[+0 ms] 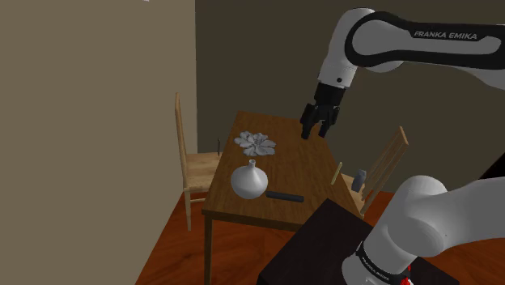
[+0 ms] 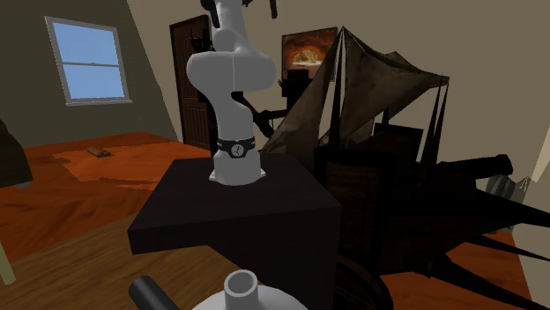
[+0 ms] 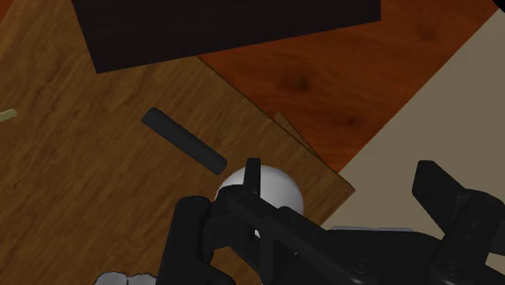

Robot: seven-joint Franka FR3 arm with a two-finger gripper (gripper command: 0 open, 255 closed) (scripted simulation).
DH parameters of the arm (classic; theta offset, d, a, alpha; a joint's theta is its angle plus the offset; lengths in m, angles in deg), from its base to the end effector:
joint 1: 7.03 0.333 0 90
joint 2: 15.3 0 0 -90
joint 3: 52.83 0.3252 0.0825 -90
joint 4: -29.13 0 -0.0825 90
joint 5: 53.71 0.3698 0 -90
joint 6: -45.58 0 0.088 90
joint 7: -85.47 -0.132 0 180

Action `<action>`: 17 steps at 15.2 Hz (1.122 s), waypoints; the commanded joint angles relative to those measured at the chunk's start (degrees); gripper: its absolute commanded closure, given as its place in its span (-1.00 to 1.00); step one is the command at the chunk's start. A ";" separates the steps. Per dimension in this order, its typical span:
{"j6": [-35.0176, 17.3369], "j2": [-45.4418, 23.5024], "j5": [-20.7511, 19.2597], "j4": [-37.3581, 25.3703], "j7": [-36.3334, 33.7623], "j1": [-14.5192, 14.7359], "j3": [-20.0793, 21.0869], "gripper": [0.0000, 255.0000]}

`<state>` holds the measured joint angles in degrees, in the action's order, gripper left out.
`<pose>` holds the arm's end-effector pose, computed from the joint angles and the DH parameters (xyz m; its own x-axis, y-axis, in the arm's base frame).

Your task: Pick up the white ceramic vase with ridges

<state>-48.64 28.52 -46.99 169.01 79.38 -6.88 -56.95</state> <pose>0.2947 -0.0099 0.5340 0.9857 -0.1603 -0.0517 -0.1666 -0.9728 -0.1610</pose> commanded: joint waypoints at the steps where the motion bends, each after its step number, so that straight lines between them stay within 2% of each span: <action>1: 0.00 0.00 0.00 0.00 0.00 0.00 0.00 -1.00; 9: -14.03 -15.98 -0.24 -1.29 -2.26 -0.31 1.53 -1.00; 17: -24.84 -33.84 -1.16 -7.59 -4.98 -0.80 2.24 -1.00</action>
<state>-72.10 -2.88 -48.00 162.43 74.83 -7.64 -54.80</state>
